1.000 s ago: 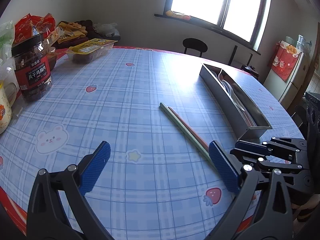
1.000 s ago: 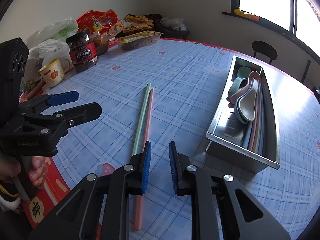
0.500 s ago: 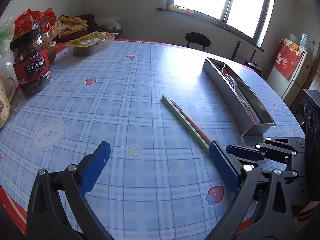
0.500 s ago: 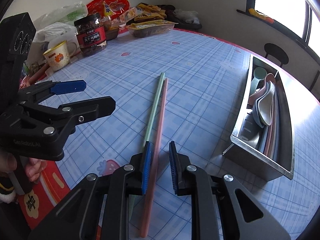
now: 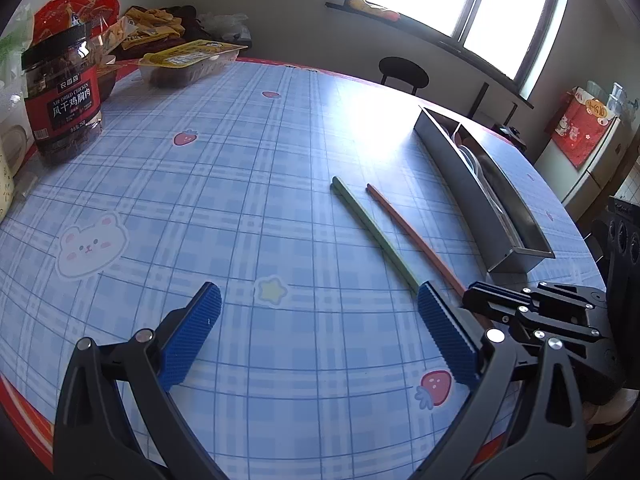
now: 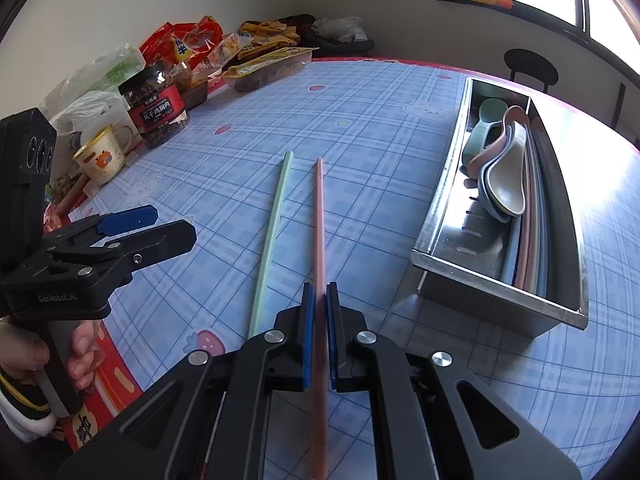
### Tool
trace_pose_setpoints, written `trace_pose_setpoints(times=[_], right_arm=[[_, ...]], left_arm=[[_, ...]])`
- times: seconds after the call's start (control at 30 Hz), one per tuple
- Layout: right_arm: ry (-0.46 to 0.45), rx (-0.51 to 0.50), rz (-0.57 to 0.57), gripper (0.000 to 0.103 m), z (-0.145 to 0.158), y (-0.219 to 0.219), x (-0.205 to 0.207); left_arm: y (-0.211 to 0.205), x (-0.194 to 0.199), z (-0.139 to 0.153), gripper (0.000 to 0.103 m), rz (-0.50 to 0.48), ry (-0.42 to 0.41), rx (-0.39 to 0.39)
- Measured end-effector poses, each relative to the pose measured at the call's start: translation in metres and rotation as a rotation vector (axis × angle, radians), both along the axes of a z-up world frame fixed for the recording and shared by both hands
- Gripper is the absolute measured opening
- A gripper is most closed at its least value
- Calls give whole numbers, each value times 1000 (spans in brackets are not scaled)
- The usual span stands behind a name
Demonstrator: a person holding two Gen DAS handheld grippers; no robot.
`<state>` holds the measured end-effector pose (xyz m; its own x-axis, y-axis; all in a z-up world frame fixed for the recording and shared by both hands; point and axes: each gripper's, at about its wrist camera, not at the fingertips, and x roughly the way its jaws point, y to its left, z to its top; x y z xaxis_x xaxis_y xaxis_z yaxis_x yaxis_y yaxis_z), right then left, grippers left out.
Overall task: Organize utensils
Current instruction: 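Grasp the green chopstick with the left tool while the right tool grasps the pink chopstick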
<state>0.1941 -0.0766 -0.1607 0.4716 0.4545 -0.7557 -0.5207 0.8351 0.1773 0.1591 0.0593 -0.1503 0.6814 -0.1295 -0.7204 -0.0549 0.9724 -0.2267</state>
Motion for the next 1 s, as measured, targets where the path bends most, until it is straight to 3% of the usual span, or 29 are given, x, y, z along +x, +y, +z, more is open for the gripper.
trace_pose_setpoints(times=[0.27, 0.4, 0.43, 0.5, 0.73, 0.8, 1.0], right_arm=[[-6, -8, -7, 7, 0, 1, -1], [9, 16, -12, 7, 0, -3, 1], [16, 25, -12, 7, -1, -4, 2], [25, 41, -16, 7, -1, -7, 4], [31, 53, -24, 7, -1, -9, 4], [30, 51, -23, 7, -1, -9, 4], [34, 59, -18, 7, -1, -10, 5]], left_arm=[[5, 1, -3, 97, 34, 18, -10], [4, 6, 1, 95, 35, 32, 31], [2, 10, 2, 94, 19, 44, 40], [-4, 15, 6, 73, -16, 55, 37], [-30, 41, 6, 64, -82, 89, 11], [-34, 49, 2, 53, -81, 104, 25], [-41, 66, -2, 52, -72, 122, 43]])
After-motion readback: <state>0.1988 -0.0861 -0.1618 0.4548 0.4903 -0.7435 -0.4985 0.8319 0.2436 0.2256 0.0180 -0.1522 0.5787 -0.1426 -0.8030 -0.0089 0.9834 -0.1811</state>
